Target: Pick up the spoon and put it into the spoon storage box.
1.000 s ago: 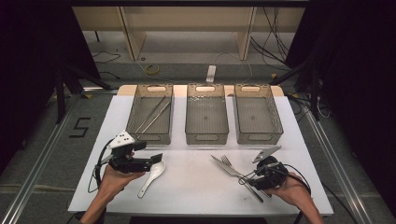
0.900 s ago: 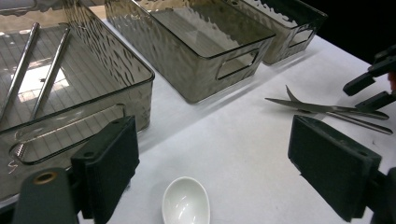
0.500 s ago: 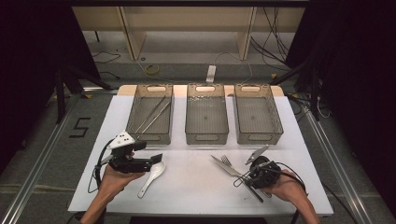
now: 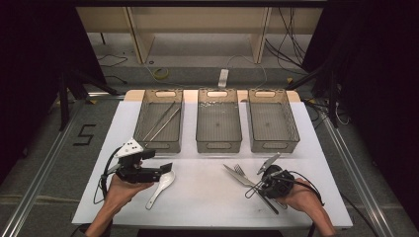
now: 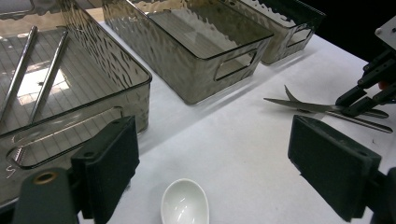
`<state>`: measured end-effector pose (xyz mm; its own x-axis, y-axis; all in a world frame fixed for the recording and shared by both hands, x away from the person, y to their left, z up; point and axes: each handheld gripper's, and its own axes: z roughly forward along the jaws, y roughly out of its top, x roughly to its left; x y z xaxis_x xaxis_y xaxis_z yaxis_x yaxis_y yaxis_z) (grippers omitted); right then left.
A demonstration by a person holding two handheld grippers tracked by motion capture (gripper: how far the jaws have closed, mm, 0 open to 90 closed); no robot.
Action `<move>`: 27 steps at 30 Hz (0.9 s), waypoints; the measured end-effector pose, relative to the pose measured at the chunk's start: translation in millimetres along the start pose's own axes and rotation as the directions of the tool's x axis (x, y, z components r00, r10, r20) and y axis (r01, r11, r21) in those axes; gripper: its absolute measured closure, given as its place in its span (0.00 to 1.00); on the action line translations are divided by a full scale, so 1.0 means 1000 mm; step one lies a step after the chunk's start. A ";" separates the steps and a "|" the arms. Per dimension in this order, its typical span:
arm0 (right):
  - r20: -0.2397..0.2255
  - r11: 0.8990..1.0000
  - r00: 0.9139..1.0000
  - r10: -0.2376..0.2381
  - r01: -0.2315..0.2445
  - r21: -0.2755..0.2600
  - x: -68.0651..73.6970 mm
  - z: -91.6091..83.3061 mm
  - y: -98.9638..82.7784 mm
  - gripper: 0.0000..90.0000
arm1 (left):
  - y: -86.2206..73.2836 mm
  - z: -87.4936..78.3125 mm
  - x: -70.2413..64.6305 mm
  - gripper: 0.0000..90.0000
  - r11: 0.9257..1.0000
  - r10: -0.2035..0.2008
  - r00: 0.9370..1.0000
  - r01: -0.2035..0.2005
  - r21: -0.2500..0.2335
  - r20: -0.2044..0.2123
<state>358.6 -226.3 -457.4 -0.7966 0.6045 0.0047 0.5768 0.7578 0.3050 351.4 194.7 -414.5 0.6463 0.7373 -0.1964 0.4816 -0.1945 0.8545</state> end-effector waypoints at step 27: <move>-0.027 0.994 0.997 0.066 -0.068 -0.085 -0.002 -0.012 -0.010 0.57 | -0.024 0.031 -0.007 0.48 0.837 0.069 0.992 -0.001 0.547 -0.105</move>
<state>352.2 -238.1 -449.5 -0.7615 0.6462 0.0503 0.6120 0.6914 0.3840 353.3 174.4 -448.1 0.6126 0.7858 -0.0851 0.7265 -0.5173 0.4523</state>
